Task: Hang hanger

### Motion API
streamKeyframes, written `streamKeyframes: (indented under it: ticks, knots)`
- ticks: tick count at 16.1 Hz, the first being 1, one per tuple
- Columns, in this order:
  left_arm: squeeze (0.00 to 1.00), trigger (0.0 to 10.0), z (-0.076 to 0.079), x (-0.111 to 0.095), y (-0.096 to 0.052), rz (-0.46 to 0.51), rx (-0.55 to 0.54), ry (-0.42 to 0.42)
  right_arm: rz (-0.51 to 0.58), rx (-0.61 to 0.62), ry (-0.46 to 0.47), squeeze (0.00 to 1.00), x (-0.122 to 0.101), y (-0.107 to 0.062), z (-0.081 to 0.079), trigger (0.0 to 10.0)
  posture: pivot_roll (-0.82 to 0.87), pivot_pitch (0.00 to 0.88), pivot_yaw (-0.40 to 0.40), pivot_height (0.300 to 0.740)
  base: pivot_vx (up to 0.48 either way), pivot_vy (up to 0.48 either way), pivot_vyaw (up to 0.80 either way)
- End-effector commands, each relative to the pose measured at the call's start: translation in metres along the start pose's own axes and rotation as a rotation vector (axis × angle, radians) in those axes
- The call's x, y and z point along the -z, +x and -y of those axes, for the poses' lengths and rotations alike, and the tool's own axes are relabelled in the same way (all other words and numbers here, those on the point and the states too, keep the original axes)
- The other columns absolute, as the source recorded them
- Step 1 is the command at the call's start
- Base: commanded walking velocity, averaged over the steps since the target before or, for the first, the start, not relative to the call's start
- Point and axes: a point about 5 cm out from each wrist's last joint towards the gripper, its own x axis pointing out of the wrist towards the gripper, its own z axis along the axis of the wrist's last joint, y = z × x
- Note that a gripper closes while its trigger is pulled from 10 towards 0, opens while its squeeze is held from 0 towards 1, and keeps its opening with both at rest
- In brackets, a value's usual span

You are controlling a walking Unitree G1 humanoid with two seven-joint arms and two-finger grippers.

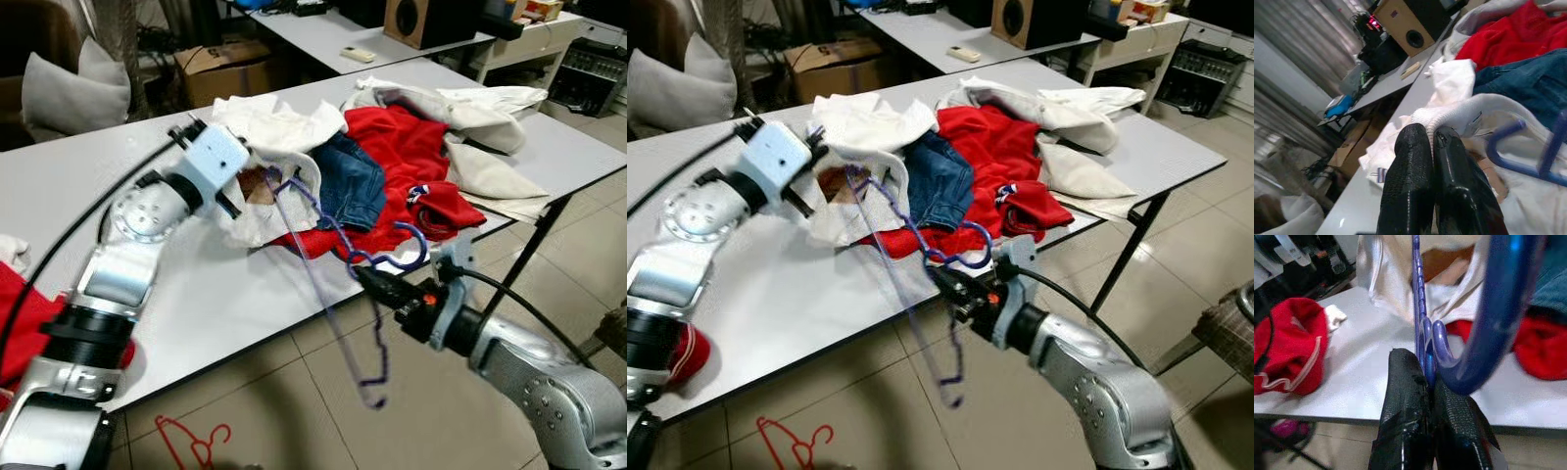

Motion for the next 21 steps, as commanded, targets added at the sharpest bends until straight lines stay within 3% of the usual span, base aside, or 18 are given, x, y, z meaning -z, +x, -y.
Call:
streamKeyframes:
  ticks: [1, 3, 5, 7, 12, 14, 16, 18, 21]
  knots:
    - [0.00, 0.0, -0.007, -0.004, -0.004, 0.003, -0.018, 0.007, -0.003, -0.001, 0.038, 0.00, -0.002, -0.003, 0.001, 10.0, -0.11, 0.000, 0.024, 0.740, 0.000, 0.000, 0.00]
    - [0.00, 0.0, -0.004, -0.007, -0.005, 0.011, 0.007, 0.015, -0.015, 0.015, 0.094, 0.00, 0.001, -0.005, 0.005, 10.0, -0.11, 0.000, 0.021, 0.740, 0.000, 0.000, 0.00]
    - [0.00, 0.0, 0.005, -0.014, -0.008, 0.037, 0.091, 0.027, -0.002, 0.089, 0.215, 0.00, 0.000, 0.002, 0.021, 10.0, -0.11, 0.000, 0.026, 0.740, 0.000, 0.000, 0.00]
    - [0.00, 0.0, 0.014, -0.015, -0.011, 0.037, 0.175, 0.058, 0.032, 0.132, 0.287, 0.00, -0.006, 0.014, 0.035, 10.0, -0.12, 0.000, 0.032, 0.740, 0.000, 0.000, 0.00]
    - [0.00, 0.0, 0.035, -0.008, -0.021, 0.005, 0.368, 0.096, 0.075, 0.065, 0.516, 0.00, -0.015, 0.048, 0.057, 10.0, -0.10, 0.000, 0.037, 0.740, 0.000, 0.000, 0.00]
    - [0.00, 0.0, 0.032, -0.011, -0.020, 0.009, 0.345, 0.105, 0.042, 0.027, 0.542, 0.00, -0.013, 0.054, 0.054, 10.0, -0.08, 0.000, 0.029, 0.740, 0.000, 0.000, 0.00]
    - [0.00, 0.0, 0.003, -0.021, -0.013, 0.033, 0.142, 0.141, -0.023, -0.024, 0.508, 0.00, -0.007, 0.055, 0.044, 10.0, -0.08, 0.000, 0.019, 0.740, 0.000, 0.000, 0.00]
    - [0.00, 0.0, -0.007, -0.029, -0.013, 0.074, 0.069, 0.146, -0.019, -0.040, 0.518, 0.00, -0.009, 0.054, 0.045, 10.0, -0.08, 0.000, 0.015, 0.740, 0.000, 0.000, 0.00]
    - [0.00, 0.0, -0.008, -0.033, -0.015, 0.096, 0.058, 0.143, -0.023, -0.085, 0.487, 0.00, -0.011, 0.050, 0.039, 10.0, -0.09, 0.000, 0.014, 0.740, 0.000, 0.000, 0.00]
